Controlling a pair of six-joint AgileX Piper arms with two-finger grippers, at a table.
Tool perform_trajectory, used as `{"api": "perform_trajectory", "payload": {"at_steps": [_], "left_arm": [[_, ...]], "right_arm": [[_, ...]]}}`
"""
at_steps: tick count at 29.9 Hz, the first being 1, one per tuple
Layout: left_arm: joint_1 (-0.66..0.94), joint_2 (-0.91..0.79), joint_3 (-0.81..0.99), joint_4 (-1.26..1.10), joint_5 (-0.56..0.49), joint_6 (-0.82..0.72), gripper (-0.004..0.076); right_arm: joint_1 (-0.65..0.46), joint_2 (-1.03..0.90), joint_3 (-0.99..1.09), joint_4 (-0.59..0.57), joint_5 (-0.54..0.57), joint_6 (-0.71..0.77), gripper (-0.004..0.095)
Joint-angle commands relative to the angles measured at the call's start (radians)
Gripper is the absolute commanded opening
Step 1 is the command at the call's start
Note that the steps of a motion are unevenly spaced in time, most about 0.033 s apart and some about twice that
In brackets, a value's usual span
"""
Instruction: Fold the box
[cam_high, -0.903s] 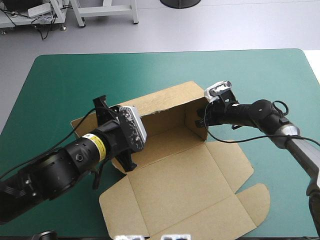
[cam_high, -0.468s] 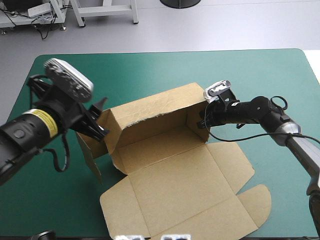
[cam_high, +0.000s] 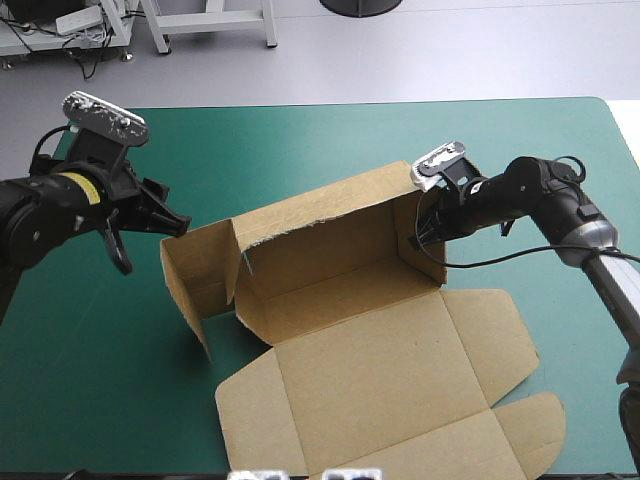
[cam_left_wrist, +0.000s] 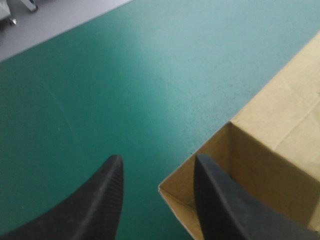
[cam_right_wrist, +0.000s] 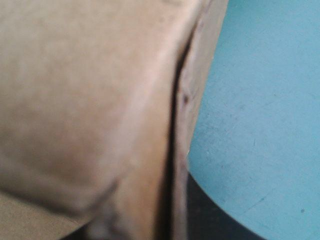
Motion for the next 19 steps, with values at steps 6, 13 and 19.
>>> {"api": "perform_trajectory", "payload": {"at_steps": [6,13,19], "left_arm": [[0.453,0.145,-0.024,-0.439,-0.024,0.244,0.0318],[0.633,0.201,-0.023,-0.662,-0.043,0.386,0.0318],[0.659,0.236,-0.021,-0.608,-0.026,0.386,0.0318]], "right_arm": [[-0.064,-0.049,-0.092,0.003,0.272,0.049,-0.002],[-0.081,0.002,-0.106,-0.137,0.324,0.141,-0.002],[-0.081,0.151,-0.175,-0.134,0.324,0.16,-0.002]]}}
